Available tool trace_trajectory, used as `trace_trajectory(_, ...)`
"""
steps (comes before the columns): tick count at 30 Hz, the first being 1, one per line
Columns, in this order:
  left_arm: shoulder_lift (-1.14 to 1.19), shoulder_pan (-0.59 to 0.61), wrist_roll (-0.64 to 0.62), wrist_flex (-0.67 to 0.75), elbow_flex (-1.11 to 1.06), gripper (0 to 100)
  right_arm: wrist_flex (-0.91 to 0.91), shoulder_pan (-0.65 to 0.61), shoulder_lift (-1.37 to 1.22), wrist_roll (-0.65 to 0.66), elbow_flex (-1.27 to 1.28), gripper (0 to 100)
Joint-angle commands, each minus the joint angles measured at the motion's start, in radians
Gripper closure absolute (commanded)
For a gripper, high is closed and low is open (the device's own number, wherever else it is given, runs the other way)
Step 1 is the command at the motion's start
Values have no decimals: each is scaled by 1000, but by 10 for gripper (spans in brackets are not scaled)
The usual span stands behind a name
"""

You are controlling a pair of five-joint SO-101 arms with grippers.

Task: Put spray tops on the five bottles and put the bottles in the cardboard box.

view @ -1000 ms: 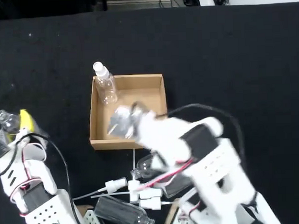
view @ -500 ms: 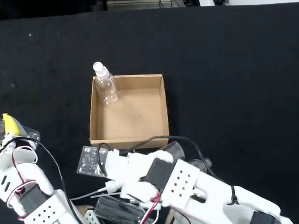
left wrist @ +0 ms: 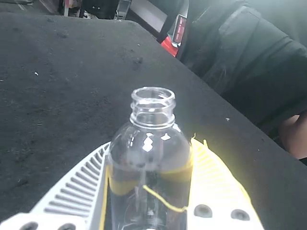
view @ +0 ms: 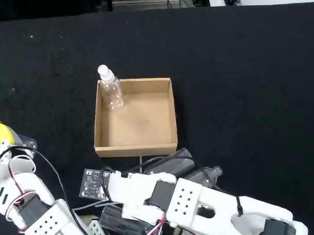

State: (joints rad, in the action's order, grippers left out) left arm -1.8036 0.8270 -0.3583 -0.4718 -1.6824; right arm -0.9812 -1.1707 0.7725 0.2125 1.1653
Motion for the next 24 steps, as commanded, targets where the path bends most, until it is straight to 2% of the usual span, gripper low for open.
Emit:
trace_trajectory(1,-12,8,-3,17,-16,970,-8,-15,54,-11,-30,805)
trace_trajectory(9,-12,8,-3,14,-16,970,-126,-21,54,-15,-122,805)
trace_trajectory(18,-12,-21,-3,12,-16,970,-12,-21,50,-18,4,805)
trace_trajectory(24,-12,-24,-3,14,-16,970,-3,-21,53,-15,42,805)
